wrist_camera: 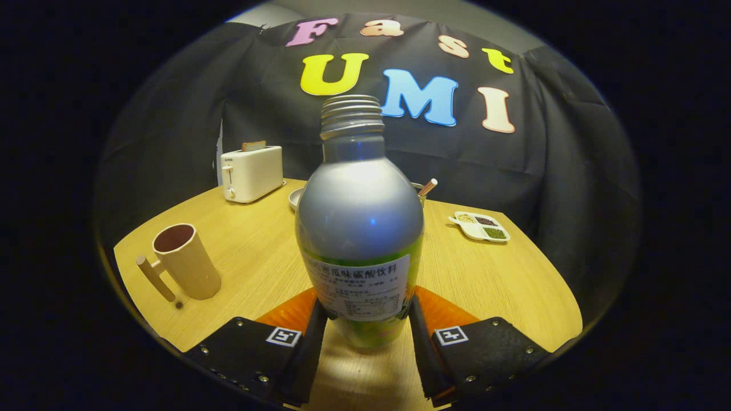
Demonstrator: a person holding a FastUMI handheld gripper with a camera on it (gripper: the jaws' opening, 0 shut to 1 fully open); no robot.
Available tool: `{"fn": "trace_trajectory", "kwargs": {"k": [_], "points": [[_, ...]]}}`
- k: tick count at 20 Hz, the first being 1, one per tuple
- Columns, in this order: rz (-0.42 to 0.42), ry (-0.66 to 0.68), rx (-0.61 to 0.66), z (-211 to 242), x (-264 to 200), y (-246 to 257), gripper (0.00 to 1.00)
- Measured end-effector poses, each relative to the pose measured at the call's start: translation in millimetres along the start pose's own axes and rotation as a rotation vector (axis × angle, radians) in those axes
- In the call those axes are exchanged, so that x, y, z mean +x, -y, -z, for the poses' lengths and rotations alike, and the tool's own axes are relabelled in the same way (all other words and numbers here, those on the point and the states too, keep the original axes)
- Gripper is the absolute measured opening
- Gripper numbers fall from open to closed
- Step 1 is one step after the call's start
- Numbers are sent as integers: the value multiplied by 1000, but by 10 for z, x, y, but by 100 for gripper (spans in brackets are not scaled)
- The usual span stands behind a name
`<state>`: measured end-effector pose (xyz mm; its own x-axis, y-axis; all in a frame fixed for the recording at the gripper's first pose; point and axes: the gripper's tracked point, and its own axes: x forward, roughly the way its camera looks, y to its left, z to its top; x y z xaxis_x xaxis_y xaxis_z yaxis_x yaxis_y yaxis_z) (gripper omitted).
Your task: Take the bottle from table, then pour the juice into the cup, finally place the bottle on the coaster
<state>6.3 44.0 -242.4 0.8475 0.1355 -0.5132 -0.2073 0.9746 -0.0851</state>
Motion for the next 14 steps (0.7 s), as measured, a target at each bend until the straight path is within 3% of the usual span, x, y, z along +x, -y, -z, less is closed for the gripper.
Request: {"fn": "trace_trajectory", "kwargs": {"k": [14], "points": [[-59, -15, -352, -142, -69, -640, 70]]}}
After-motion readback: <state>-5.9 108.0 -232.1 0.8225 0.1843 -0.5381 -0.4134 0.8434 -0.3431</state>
